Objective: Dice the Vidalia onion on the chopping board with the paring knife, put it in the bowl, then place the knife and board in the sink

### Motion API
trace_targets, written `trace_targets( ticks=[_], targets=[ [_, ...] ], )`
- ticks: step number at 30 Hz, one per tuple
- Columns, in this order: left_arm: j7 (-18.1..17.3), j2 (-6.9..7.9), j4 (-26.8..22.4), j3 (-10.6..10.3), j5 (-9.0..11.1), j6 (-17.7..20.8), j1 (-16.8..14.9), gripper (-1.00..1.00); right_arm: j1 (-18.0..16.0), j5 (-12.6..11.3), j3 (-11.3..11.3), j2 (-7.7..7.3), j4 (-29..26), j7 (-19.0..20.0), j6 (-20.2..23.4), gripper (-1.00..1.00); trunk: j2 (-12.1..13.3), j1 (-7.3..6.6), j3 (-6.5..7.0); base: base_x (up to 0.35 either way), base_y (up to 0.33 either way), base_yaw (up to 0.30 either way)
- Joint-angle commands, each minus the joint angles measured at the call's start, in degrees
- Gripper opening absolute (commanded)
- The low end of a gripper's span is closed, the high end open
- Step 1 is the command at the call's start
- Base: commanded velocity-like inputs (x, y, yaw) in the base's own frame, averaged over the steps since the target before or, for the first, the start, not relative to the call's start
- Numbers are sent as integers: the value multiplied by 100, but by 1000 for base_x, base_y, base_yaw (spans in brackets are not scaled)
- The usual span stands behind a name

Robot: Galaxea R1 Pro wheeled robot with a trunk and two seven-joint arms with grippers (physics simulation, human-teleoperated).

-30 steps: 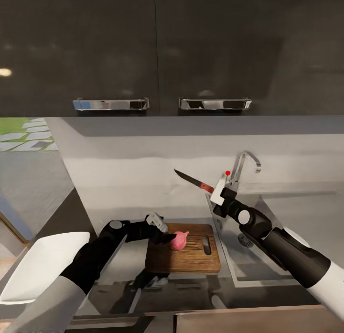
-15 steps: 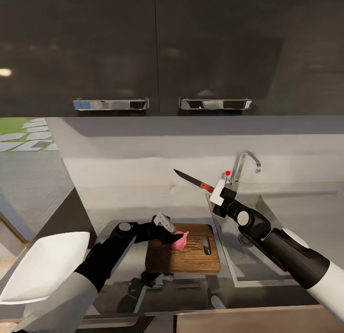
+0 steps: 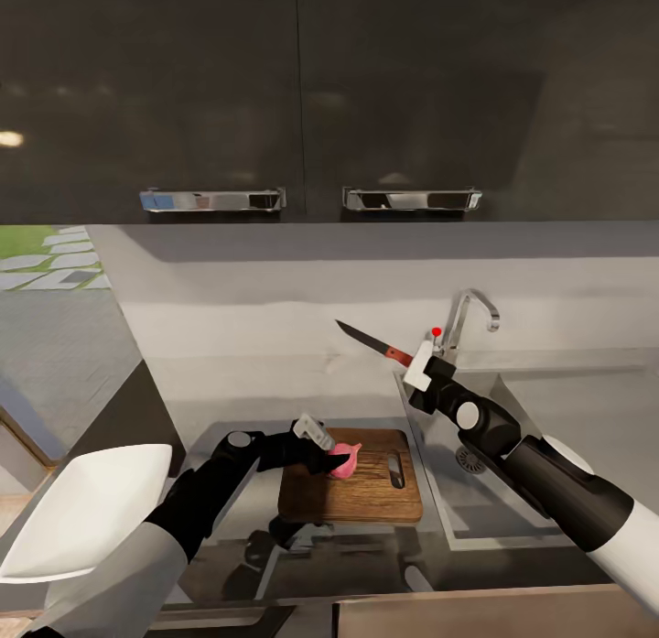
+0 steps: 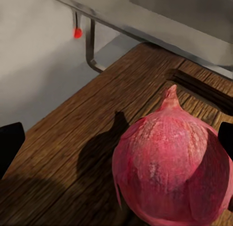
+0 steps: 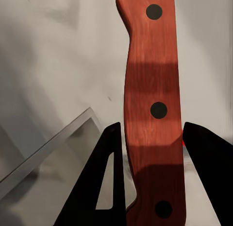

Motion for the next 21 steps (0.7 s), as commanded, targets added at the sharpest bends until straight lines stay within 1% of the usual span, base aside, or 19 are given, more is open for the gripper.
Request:
trace_targets(
  ticks=[1,11,18,21],
  targets=[
    [-9,2,52,-4,-87,24,-4,100,-9,61,1,-4,-9,40,28,-100,-11,5,-14,0,0,0],
    [-9,-27,206,-14,-95,-3,-6,100,-9,62,-23,-4,-9,40,28,-100,-11,5,-14,0,0,0],
    [-17,-130,219,-29,-96,-65,-7,100,-9,62,-25,-4,-9,40,28,-100,-11,5,-14,0,0,0],
    [-18,-143,219,-30,-96,-70,-7,100,-9,62,-25,-4,-9,40,28,-100,-11,5,-14,0,0,0]
  ],
)
